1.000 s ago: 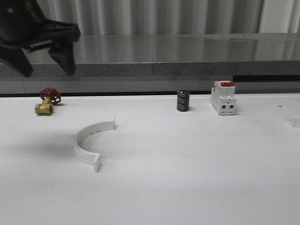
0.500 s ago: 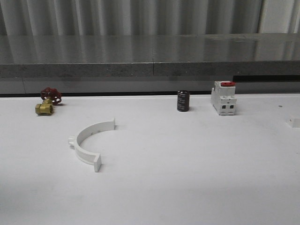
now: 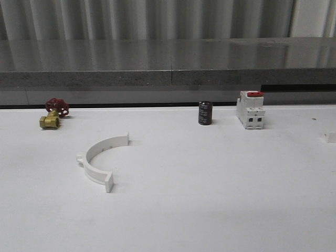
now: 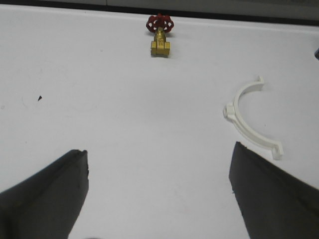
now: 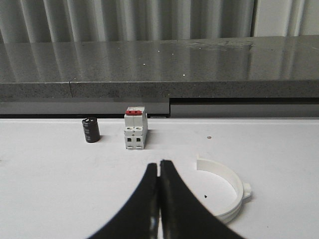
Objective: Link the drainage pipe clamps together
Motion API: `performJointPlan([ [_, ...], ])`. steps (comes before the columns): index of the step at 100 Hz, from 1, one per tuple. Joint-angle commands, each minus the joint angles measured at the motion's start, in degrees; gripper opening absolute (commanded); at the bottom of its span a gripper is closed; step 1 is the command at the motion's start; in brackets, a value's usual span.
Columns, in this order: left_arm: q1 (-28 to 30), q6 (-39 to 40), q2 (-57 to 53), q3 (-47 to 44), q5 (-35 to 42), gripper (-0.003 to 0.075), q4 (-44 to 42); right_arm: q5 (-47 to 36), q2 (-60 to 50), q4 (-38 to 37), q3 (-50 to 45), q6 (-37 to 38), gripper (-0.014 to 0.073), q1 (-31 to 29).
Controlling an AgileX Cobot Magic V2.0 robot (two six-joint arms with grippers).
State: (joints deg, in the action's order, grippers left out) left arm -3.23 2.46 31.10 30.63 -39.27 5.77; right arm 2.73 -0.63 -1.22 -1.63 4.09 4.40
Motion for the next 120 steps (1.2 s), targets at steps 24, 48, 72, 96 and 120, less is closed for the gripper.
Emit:
performJointPlan([
  [24, 0.1, -0.3, -5.4, -2.1, 1.7, 0.0317, 0.1, -9.3, -1.1, 0.0, 1.1, -0.1, -0.0067, -0.2],
  [48, 0.1, -0.3, -5.4, -2.1, 1.8, -0.002, 0.0, 2.1, 0.9, 3.7, 9.4, 2.8, -0.0067, -0.2],
  [72, 0.1, -0.3, -5.3, -2.1, 1.8, -0.002, -0.2, 24.5, 16.6, 3.7, 28.0, 2.8, -0.0067, -0.2],
  [96, 0.1, -0.3, -5.3, -2.1, 1.8, -0.002, -0.2, 33.8, 36.3, 3.8, 41.5, 2.8, -0.0067, -0.2],
  [120, 0.1, -0.3, -5.3, -2.1, 1.8, -0.002, -0.2, 34.6, 46.7, 3.8, 43.1, 2.7, 0.0016, -0.2],
])
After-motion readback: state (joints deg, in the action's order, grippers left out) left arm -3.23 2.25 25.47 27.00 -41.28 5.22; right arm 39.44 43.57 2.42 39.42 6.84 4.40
